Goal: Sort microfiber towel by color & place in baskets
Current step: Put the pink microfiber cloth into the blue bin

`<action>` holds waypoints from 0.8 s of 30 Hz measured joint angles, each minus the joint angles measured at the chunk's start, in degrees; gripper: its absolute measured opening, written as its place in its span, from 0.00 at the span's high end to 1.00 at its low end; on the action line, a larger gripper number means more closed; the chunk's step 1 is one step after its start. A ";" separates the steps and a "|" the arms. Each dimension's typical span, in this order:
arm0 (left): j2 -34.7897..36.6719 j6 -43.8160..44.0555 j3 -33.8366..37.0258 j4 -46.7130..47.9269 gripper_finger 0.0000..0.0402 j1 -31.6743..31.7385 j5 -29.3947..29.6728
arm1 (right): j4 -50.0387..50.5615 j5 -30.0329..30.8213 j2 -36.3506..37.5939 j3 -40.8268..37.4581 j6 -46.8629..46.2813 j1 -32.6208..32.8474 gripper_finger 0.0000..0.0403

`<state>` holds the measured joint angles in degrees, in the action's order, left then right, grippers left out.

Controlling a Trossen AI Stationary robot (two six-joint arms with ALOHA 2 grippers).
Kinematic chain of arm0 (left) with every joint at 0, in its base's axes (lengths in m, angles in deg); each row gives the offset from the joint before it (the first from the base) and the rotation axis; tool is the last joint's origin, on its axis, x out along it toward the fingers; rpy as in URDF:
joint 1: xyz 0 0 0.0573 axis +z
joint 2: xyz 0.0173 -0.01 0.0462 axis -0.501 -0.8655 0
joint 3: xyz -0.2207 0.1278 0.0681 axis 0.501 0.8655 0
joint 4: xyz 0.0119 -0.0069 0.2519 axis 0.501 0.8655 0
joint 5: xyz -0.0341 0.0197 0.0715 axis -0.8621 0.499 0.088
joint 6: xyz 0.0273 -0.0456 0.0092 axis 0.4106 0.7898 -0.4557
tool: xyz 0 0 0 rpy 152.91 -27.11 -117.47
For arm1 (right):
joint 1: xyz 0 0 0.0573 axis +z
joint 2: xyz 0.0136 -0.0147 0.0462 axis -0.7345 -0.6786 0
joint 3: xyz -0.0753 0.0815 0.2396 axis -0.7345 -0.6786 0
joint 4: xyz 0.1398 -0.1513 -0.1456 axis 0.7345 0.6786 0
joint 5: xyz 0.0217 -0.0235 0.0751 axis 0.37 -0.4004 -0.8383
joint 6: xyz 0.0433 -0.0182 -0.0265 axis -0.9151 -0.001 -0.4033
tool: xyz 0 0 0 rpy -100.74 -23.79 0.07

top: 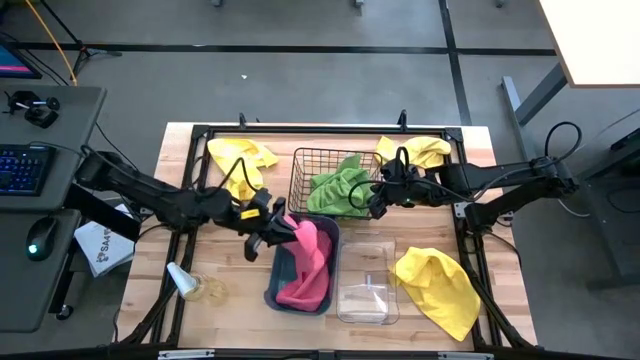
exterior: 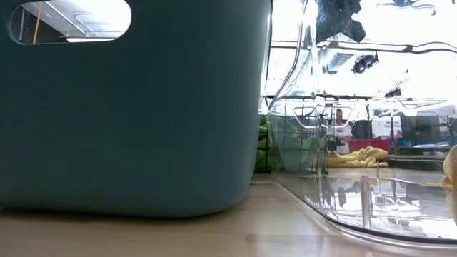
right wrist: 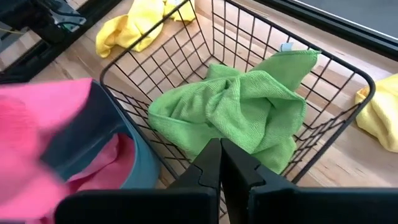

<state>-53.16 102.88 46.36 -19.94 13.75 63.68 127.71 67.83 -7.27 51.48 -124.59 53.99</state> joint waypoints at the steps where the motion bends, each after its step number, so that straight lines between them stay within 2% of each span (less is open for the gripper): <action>1: -0.32 0.00 0.00 -1.71 1.00 -0.15 -0.65 | 0.33 0.01 0.00 0.00 0.00 0.00 1.00; 8: -1.31 -1.53 -0.11 -4.23 1.00 -0.20 -3.23 | 1.31 1.32 0.00 0.01 0.02 -0.01 1.00; 12: -3.62 -0.62 -0.17 -16.70 1.00 1.23 -6.55 | 1.55 2.52 0.00 0.02 0.02 0.00 1.00; 14: -4.29 1.11 -0.17 -19.92 1.00 2.17 -8.76 | 1.52 3.16 0.00 0.01 0.02 0.00 1.00; 21: -4.20 4.14 -0.17 -23.75 1.00 1.34 -13.75 | 1.53 3.44 0.00 0.02 0.20 -0.02 1.00; 24: -4.11 2.89 -0.20 -19.58 1.00 0.80 -14.02 | 1.50 3.64 0.00 0.02 0.77 0.00 1.00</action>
<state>-57.27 105.77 46.17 -39.53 14.55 49.66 129.21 71.48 -7.27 51.51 -123.82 53.98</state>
